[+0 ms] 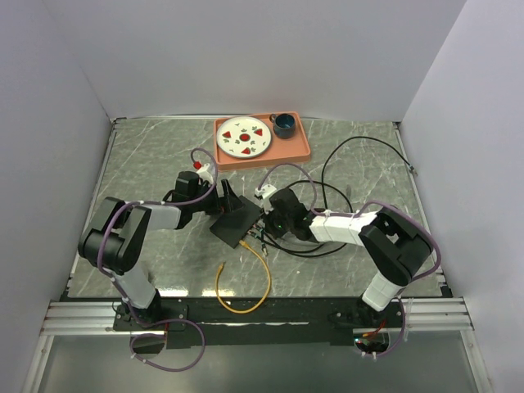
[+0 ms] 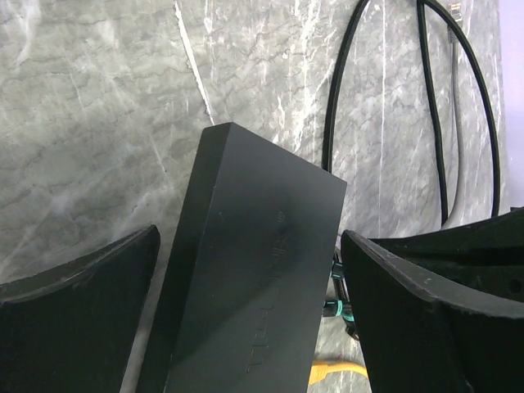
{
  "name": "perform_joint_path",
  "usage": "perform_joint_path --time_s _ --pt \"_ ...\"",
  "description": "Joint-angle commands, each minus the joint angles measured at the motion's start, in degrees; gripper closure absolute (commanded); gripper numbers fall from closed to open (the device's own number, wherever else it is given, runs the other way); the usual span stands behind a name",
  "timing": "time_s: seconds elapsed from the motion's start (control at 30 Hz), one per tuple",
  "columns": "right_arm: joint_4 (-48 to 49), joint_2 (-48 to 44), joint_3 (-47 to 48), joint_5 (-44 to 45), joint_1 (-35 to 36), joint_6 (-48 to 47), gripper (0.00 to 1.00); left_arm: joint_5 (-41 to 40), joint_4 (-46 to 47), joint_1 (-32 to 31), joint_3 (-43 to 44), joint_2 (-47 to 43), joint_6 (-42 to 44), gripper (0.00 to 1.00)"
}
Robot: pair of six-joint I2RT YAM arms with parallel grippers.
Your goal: Insert the plug into the switch port
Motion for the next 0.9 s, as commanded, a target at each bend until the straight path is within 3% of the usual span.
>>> perform_joint_path --time_s 0.0,0.87 --pt "0.72 0.43 2.49 2.05 -0.66 0.31 1.00 1.81 2.45 0.13 1.65 0.31 0.26 0.02" --pt "-0.60 2.45 4.87 3.81 -0.83 0.84 1.00 4.97 2.54 0.13 2.53 1.89 0.52 0.05"
